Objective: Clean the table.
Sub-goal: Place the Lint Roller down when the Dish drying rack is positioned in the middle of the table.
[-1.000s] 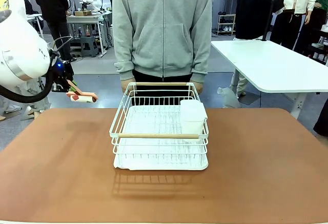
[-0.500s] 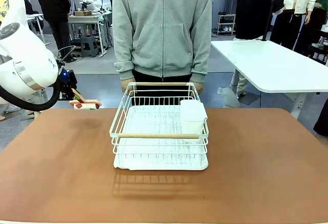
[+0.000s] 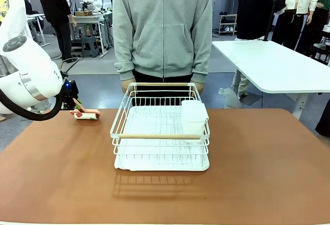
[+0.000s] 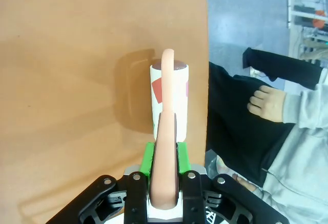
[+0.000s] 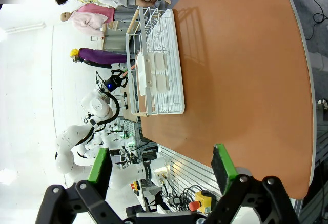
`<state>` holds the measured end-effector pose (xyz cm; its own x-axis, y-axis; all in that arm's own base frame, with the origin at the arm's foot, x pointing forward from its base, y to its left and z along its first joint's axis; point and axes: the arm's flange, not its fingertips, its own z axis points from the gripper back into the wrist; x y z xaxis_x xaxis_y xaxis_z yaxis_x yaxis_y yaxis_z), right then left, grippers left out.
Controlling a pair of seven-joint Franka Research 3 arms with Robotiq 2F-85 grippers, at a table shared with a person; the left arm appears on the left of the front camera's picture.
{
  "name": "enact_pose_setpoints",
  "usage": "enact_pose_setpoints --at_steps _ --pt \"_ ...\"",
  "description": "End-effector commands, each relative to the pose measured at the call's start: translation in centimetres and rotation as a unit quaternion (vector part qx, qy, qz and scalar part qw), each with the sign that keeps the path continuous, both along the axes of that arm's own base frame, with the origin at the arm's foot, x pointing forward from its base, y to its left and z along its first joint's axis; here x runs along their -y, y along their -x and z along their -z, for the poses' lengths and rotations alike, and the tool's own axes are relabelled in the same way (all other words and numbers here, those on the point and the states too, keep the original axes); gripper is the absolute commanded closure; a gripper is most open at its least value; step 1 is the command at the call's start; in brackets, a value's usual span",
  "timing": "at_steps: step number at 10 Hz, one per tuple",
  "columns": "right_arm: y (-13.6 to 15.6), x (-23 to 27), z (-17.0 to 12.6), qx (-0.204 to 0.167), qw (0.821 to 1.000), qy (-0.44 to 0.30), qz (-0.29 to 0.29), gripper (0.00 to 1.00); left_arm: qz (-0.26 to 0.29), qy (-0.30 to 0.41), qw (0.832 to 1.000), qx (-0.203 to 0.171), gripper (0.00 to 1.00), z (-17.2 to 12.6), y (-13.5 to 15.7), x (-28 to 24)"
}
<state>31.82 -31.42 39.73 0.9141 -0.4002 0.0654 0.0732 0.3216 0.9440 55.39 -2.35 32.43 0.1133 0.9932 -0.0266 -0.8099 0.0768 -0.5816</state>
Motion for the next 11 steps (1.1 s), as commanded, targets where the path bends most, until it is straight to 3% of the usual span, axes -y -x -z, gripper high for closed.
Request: enact_pose_setpoints --at_steps 1,3,4,5,6,7,8,9,10,11 --pt "0.1 0.0 -0.5 -0.009 1.0 0.002 0.003 0.0 -0.003 -0.013 1.0 -0.016 0.79 0.2 0.3 -0.1" --pt "0.1 0.0 -0.5 -0.009 1.0 0.002 0.003 0.0 -0.003 -0.014 1.0 -0.021 0.79 -0.1 0.5 0.1" --pt "0.1 0.0 -0.5 -0.009 1.0 0.002 0.003 0.0 -0.003 -0.011 1.0 -0.022 0.66 -0.2 0.6 0.2" --pt "0.1 0.0 -0.5 -0.009 1.0 0.002 0.003 0.0 -0.002 -0.011 1.0 -0.025 0.61 -0.4 0.8 0.2" --pt "0.1 0.0 -0.5 -0.009 1.0 0.002 0.003 0.0 -0.004 -0.009 1.0 -0.029 0.48 -0.6 1.0 0.3" --pt "0.1 0.0 -0.5 -0.009 1.0 0.002 0.003 0.0 0.001 -0.001 0.999 -0.048 0.44 -0.9 1.4 0.3" --pt "0.1 0.0 -0.5 -0.009 1.0 0.002 0.003 0.0 0.0 0.005 0.998 -0.058 0.48 -1.2 2.0 0.3" --pt "0.1 0.0 -0.5 -0.009 1.0 0.002 0.003 0.0 0.005 0.007 0.998 -0.065 0.27 -1.7 2.6 0.5" --pt "0.1 0.0 -0.5 -0.009 1.0 0.002 0.003 0.0 0.007 0.003 0.997 -0.075 0.32 -2.1 3.3 0.8" --pt "0.1 0.0 -0.5 -0.009 1.0 0.002 0.003 0.0 0.008 -0.007 0.995 -0.094 0.11 -2.6 4.1 1.2"
